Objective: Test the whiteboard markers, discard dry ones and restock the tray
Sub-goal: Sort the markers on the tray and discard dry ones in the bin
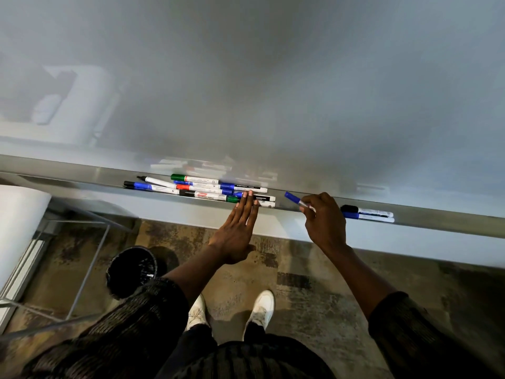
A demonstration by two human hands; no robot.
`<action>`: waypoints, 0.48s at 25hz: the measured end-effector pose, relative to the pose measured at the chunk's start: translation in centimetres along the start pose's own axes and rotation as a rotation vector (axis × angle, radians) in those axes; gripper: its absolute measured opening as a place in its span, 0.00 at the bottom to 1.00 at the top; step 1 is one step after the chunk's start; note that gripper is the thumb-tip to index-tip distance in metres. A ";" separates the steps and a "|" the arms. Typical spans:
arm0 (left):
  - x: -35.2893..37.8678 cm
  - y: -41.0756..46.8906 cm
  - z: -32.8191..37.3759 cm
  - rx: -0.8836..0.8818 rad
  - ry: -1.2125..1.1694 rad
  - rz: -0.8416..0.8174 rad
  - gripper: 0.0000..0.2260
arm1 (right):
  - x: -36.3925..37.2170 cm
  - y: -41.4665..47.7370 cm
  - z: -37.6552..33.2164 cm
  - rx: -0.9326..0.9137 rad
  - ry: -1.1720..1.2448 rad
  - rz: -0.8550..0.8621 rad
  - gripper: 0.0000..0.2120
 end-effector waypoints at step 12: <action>-10.6 -10.5 -5.6 -0.745 -1.519 0.593 0.22 | 4.2 -8.1 -19.2 0.622 1.013 -0.581 0.14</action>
Point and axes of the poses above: each hand's wrist, its own y-axis towards the middle knuckle, its own x-axis out of the palm, z = x × y, the point moved 8 cm from there along y, towards the middle knuckle, and after that the axes turned 10 degrees about z, right-handed, at the moved point
